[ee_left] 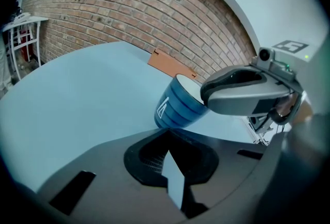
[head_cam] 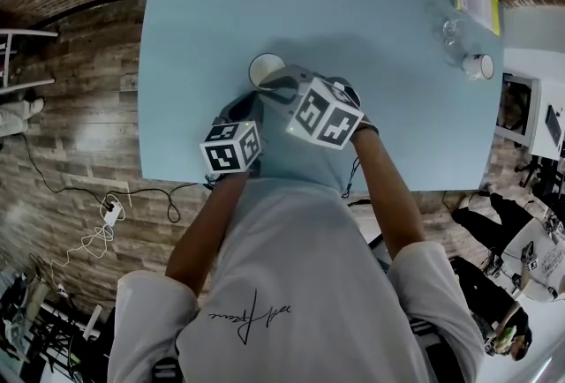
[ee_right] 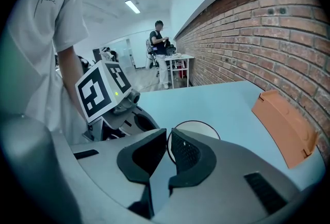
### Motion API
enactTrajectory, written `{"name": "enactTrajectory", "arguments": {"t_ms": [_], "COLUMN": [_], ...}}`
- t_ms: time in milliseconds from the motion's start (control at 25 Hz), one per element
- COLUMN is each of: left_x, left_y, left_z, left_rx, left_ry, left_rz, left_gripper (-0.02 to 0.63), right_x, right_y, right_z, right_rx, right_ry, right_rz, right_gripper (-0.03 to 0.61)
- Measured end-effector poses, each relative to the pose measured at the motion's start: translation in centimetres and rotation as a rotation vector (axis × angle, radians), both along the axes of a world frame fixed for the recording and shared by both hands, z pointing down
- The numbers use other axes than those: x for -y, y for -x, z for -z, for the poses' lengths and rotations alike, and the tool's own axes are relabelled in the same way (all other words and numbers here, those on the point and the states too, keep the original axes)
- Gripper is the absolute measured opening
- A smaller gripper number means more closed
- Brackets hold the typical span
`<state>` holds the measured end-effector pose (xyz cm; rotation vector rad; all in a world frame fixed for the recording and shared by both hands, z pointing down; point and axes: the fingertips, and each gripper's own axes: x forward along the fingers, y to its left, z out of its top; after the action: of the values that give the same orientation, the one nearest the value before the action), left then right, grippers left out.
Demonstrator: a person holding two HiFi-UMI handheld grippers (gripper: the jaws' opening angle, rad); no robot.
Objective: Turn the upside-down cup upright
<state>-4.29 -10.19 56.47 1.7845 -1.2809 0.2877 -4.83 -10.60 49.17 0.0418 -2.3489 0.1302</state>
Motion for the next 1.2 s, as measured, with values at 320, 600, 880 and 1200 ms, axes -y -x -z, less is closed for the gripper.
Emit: {"name": "enactTrajectory", "arguments": {"t_ms": [320,600,880,1200], "left_x": [-0.8,-1.3,-1.2,-1.5], "left_y": [0.4,0.6,0.6,0.8], "left_z": [0.9,1.9,3.6,5.3], "left_rx": [-0.001,-0.011,-0.027,-0.037], "left_ry": [-0.02,-0.049,-0.099,-0.144], "left_rz": [0.002,0.005,0.006,0.013], "left_gripper": [0.009,0.009,0.009,0.009], "right_x": [-0.3,-1.0,-1.5,-3.2], "right_y": [-0.1,-0.2,-0.8,-0.9], "right_z": [0.9,1.8,3.2,4.5], "right_rx": [0.01,0.036,0.077,0.11], "right_ry": [-0.016,-0.022,-0.025,-0.015], "right_rz": [-0.007,-0.022,-0.064,-0.091], "right_gripper": [0.04,0.04,0.04,0.04]}}
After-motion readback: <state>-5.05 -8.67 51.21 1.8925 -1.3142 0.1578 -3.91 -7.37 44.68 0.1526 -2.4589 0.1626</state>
